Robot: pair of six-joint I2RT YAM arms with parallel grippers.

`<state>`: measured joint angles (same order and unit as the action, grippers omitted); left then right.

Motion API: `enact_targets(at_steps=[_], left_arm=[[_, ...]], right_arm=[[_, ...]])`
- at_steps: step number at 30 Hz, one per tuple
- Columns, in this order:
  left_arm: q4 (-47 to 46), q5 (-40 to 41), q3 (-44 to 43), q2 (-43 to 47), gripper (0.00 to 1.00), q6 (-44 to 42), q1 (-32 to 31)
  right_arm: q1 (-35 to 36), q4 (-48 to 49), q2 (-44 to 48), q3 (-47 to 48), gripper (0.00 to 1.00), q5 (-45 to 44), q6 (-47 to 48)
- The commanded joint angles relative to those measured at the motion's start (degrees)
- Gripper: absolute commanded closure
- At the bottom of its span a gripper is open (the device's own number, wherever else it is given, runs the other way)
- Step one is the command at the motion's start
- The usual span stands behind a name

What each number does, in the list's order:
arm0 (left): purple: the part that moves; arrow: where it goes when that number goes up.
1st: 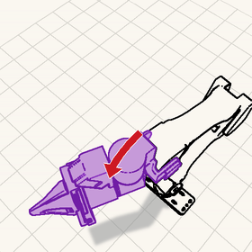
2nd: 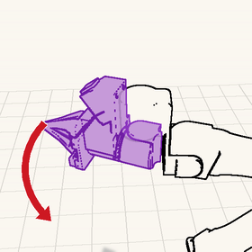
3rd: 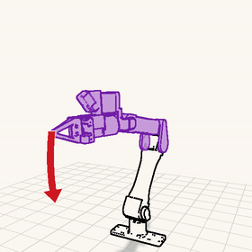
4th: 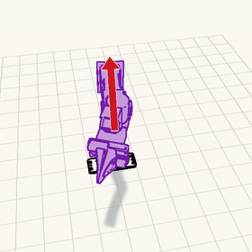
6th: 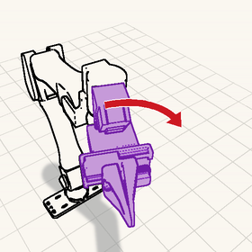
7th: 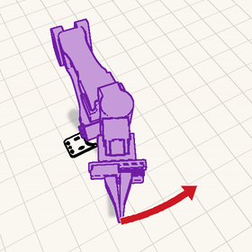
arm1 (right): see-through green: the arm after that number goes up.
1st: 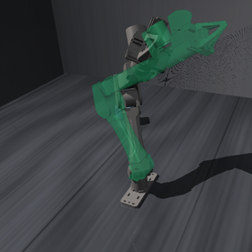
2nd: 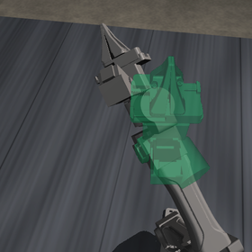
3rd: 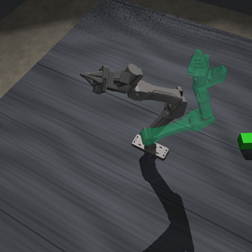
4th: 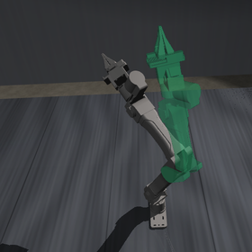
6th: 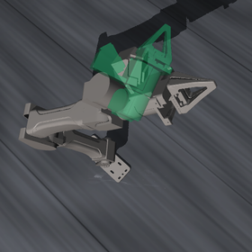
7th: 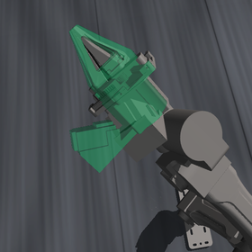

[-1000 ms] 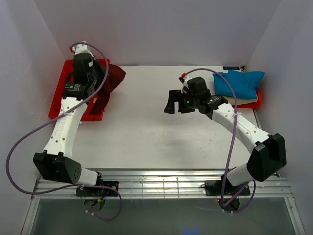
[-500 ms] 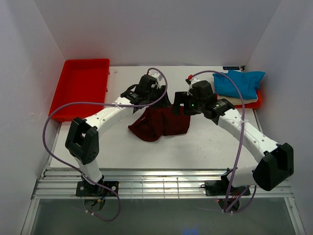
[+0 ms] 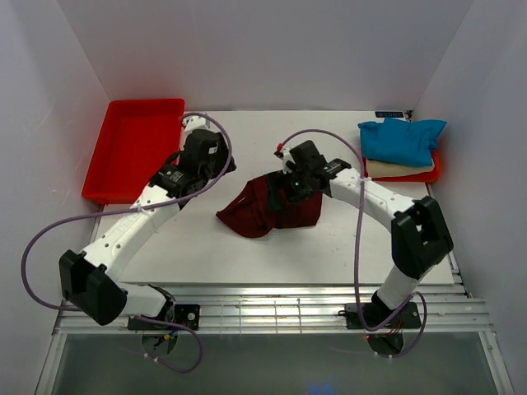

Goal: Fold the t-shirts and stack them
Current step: Flatten the tshirt out

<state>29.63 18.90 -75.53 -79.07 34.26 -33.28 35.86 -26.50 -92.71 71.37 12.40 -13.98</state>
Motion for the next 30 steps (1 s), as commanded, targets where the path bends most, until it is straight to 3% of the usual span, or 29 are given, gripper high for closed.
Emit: enact_targets(at_steps=[1,7,17,25,30], left_arm=[[6.58,5.89,6.69,4.17,0.36,4.58,2.59],[9.65,5.80,13.12,9.72,0.36,7.48,3.92],[12.21,6.15,17.52,14.46,0.36,10.03,4.71],[14.84,8.79,18.92,19.03,0.36,11.09,5.59],[16.51,8.53,19.80,20.27,0.36,11.88,6.12]], right_arm=[[3.33,-1.27,-5.54,6.83,0.05,5.96,4.66],[7.03,-2.24,-15.65,16.94,0.10,4.65,5.98],[10.46,-4.17,-26.90,30.39,0.11,5.52,8.00],[13.10,-2.94,-26.11,35.76,0.09,1.75,10.72],[13.10,-7.42,-36.74,45.15,0.09,0.25,12.66]])
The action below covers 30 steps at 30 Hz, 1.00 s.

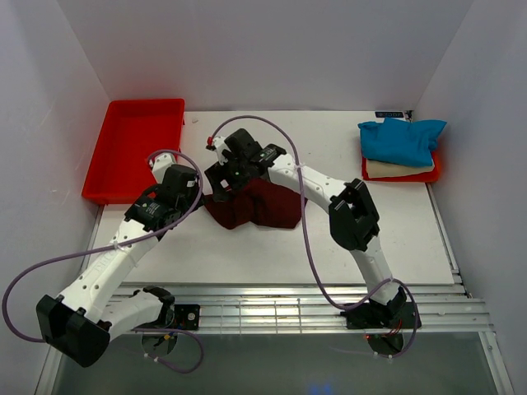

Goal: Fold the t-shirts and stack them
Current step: Flatten the tshirt out

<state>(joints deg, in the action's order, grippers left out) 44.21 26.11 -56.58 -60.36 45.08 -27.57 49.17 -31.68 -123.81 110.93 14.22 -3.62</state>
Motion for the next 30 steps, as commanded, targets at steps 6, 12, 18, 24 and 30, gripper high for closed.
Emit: enact_targets(at_steps=[6,12,18,24,30], left_arm=[[3.25,2.72,2.08,4.28,0.35,1.50,0.85],[3.78,1.75,2.61,4.55,0.35,2.29,1.12],[4.40,1.66,2.09,4.99,0.35,2.21,1.29],[5.72,2.54,2.52,7.00,0.35,2.29,1.21],[6.16,2.54,3.14,7.18,0.35,2.47,1.29]], right_arm=[[-0.30,5.47,-4.34,7.55,0.05,-3.58,2.03],[-1.09,1.01,-10.66,14.49,0.07,-8.06,3.35],[-1.44,1.71,-14.53,14.05,0.19,-9.47,5.03],[-1.36,3.46,-14.97,9.40,0.23,-8.86,4.23],[-1.44,3.73,-15.41,8.07,0.54,-9.12,4.23]])
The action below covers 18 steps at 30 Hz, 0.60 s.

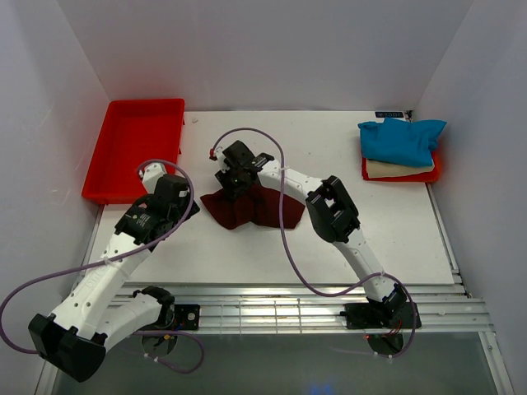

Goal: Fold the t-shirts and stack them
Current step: Flatten the tshirt out

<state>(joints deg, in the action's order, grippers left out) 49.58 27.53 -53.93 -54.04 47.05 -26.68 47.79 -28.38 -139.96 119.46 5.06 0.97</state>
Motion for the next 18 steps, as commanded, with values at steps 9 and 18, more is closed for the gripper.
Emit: enact_targets(at_steps=[9,18], left_arm=[[0.69,0.77,1.28,0.43,0.35,1.20,0.48],[1.92,5.59,1.90,1.39,0.34,4.62,1.28]], right_arm=[[-0.07,-1.06,5.39,0.25,0.92,-3.65,0.08],[-0.07,-9.77,21.53,15.98,0.91,-14.90,1.66]])
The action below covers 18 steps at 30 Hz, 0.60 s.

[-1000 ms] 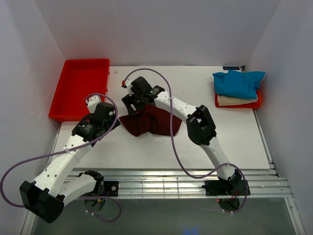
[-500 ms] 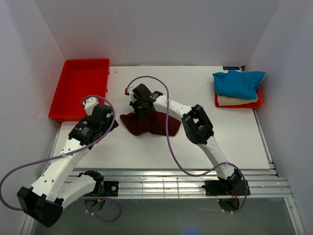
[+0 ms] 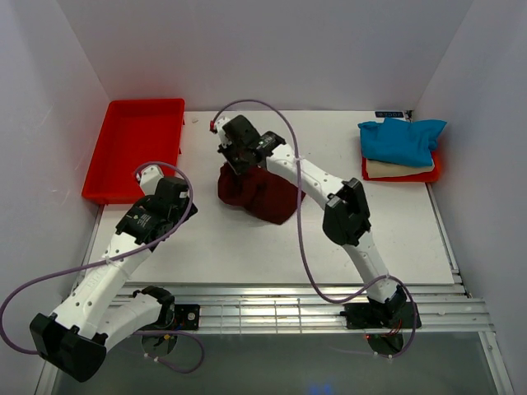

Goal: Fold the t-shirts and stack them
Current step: Flatten the tshirt out

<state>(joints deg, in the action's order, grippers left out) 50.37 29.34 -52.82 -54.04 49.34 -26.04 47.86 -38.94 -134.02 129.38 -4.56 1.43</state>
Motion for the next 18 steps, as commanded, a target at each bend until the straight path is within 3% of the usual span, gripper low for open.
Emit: enact_targets(at_steps=[1,8,13,18], left_arm=[[1.40,4.40,0.70,1.57,0.34,2.77,0.73],[0.70,8.89,-0.36,2.89,0.34,5.15,0.82],[-2.11,7.32,-0.09,0.79,0.34,4.01,0.82],[-3.35,4.85,0.78,-1.24,0.34,4.45,0.82]], right_arm=[[-0.31,1.32,17.89,5.10,0.90,-7.72,1.12],[-1.27,1.85,33.28,-0.96,0.87,-17.06,2.35],[-1.63,-0.78,43.30,-27.21,0.90,-20.15,-5.45],[-1.45,-5.00,51.47,-52.52,0.92,-10.77,-20.12]])
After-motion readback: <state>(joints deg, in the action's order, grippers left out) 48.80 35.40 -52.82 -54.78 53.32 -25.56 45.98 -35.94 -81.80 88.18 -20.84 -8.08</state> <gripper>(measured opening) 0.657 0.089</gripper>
